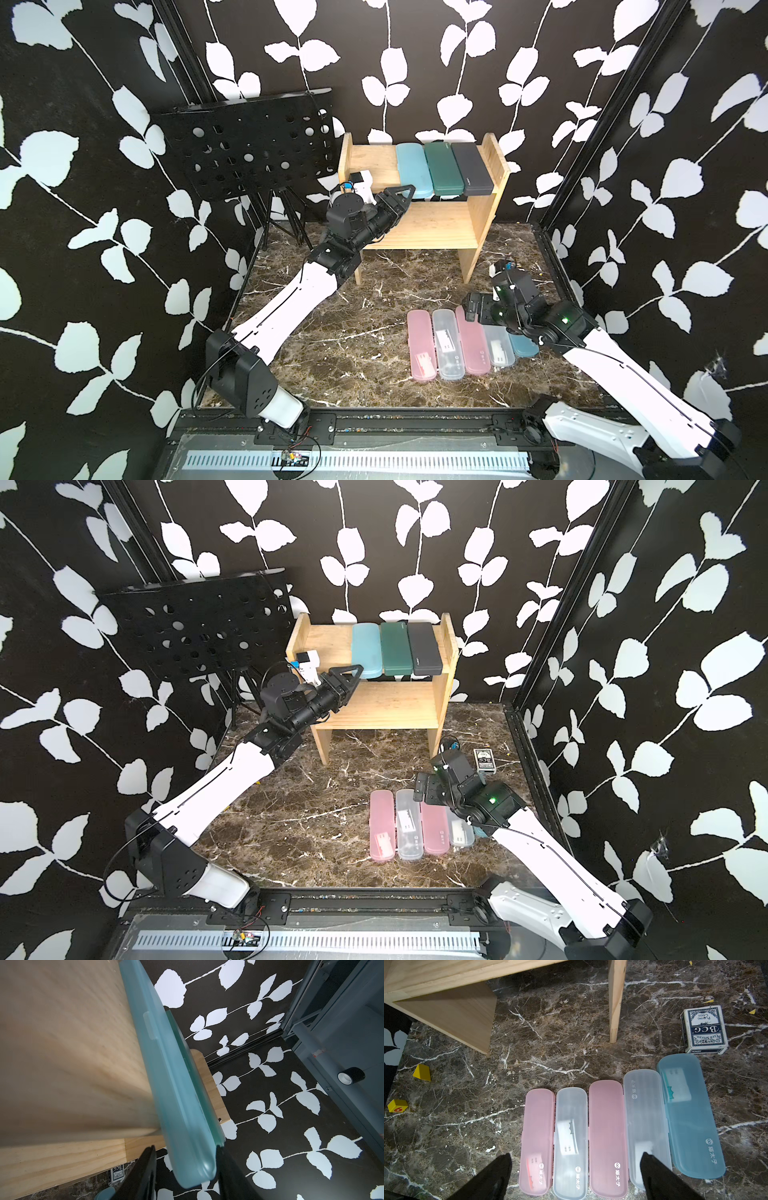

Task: Remove the pencil cases from the shelf
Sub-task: Pick up the pencil case from the shelf.

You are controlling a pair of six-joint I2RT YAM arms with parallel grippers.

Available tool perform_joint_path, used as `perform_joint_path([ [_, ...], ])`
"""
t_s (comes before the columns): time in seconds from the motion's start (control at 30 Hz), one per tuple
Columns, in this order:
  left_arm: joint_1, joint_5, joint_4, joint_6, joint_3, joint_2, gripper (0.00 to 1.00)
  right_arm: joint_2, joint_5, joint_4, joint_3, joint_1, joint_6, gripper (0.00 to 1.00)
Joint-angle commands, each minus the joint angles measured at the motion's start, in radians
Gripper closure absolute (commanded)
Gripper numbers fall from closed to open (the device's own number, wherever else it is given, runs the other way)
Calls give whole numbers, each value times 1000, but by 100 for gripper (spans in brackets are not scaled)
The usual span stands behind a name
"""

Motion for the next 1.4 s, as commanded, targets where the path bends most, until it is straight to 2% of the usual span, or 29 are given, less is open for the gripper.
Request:
perform_joint_path([
  [0.0, -7, 7, 16, -4, 14, 1, 58, -7, 2, -1, -26, -4, 1, 0],
  [0.37, -6, 8, 31, -16, 10, 4, 77, 1, -4, -1, -22, -3, -1, 1],
  [0.53, -4, 4, 30, -12, -5, -6, 93, 2, -5, -2, -21, -3, -1, 0],
  [0.7, 5, -11, 26, 10, -54, -42, 100, 4, -12, -1, -21, -4, 1, 1],
  [0.97, 32, -12, 65, 45, -170, -129, 100, 22, -31, 18, -8, -4, -1, 1],
  [1.2, 43, 9, 92, 225, -290, -233, 100, -3, -49, 56, 19, 5, -17, 0],
  [1.37, 50, 42, 125, 354, -409, -331, 100, -9, -30, 87, 136, 68, -53, 1],
])
